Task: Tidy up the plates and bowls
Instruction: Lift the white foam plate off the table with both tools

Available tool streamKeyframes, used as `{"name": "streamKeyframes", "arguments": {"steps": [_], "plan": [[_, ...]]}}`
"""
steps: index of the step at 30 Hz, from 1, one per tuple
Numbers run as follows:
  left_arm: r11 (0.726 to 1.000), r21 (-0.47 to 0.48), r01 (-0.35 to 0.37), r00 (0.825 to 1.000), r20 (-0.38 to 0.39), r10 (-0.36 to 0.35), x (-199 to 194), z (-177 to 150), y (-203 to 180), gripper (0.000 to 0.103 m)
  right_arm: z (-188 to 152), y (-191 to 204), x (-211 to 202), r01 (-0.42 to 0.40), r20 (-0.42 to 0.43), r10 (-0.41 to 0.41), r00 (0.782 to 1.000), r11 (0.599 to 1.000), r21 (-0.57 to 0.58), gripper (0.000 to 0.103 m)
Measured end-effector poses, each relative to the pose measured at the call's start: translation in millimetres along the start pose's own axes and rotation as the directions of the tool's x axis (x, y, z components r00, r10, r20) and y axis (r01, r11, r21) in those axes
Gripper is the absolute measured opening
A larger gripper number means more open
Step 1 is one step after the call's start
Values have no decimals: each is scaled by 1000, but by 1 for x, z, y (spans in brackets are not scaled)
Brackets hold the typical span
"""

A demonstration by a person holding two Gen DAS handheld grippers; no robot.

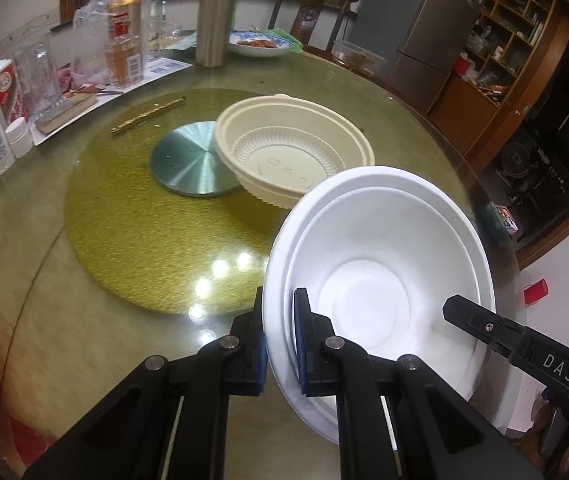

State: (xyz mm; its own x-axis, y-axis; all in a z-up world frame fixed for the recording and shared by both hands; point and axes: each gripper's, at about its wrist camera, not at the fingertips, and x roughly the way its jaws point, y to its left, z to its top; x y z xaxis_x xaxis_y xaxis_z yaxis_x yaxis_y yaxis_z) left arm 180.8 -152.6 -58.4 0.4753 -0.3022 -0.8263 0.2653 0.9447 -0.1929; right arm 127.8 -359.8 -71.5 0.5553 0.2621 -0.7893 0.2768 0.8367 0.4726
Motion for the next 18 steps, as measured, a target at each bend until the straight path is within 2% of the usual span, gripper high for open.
{"name": "streamKeyframes", "arguments": {"steps": [10,18], "plan": [[998,-44,-41,997,57,43,-31,-14,34,9,-18,44,-1,-11,8,11,1000,997,-83,8],[995,-68,-68,994,79,73,-40,-23,52,10,-31,67,5,-20,3,20,1000,993,-119,8]]}}
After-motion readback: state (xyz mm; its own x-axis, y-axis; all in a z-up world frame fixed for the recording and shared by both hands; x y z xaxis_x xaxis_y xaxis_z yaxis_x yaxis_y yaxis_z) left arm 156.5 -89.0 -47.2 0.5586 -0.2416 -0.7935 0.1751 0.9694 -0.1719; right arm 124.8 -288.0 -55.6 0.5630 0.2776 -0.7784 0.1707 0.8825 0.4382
